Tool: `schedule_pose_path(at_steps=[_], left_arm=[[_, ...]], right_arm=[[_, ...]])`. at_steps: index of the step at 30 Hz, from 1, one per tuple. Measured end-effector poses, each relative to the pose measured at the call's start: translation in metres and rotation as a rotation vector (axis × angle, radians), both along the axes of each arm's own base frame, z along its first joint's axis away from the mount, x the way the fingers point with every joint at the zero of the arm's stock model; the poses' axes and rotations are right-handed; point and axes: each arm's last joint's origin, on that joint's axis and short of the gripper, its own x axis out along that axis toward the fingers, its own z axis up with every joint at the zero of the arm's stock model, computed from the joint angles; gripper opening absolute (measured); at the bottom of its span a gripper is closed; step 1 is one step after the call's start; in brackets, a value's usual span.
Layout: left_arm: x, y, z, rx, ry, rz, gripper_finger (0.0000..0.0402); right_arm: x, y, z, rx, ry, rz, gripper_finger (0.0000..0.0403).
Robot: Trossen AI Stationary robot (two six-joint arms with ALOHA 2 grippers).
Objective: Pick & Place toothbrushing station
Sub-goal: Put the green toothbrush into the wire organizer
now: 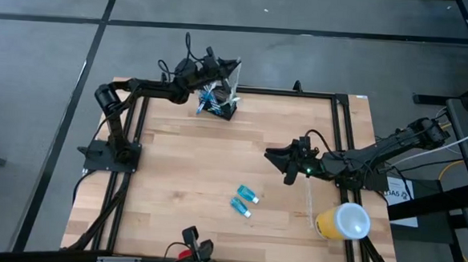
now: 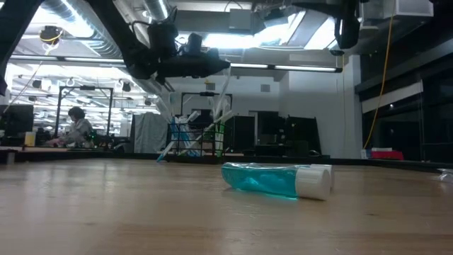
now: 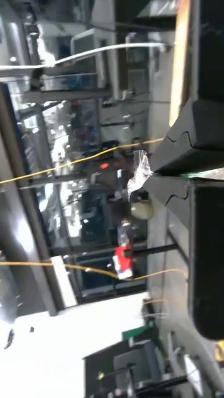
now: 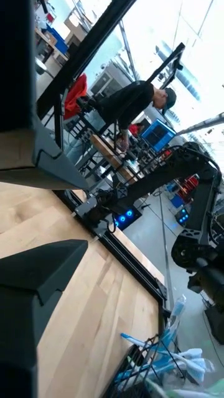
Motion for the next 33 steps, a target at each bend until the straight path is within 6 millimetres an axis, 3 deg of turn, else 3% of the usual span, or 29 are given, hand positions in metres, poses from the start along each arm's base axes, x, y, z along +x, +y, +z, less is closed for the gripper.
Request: schedule_pose_path(at_steps=[11, 23, 27, 33], left_arm=[[-0.004, 0.007, 0.003, 0.007, -0.03, 0.026, 0.0001], [-0.002, 0.009, 0.012, 0.028, -0.095, 0.026, 0.0001], [0.003, 0.006, 0.001, -0.029, -0.023, 0.009, 0.0001], [0.011, -0.015, -0.012, -0.049, 0.015, -0.033, 0.0001]], right_arm=[[0.0, -0.002, 0.0, 0.011, 0.0, -0.037, 0.014], [0.0, -0.003, 0.0, 0.012, -0.001, -0.038, 0.0098], [0.0, -0.003, 0.0, 0.01, 0.0, -0.039, 0.009], [0.0, -0.003, -0.001, 0.008, 0.001, -0.038, 0.0089]])
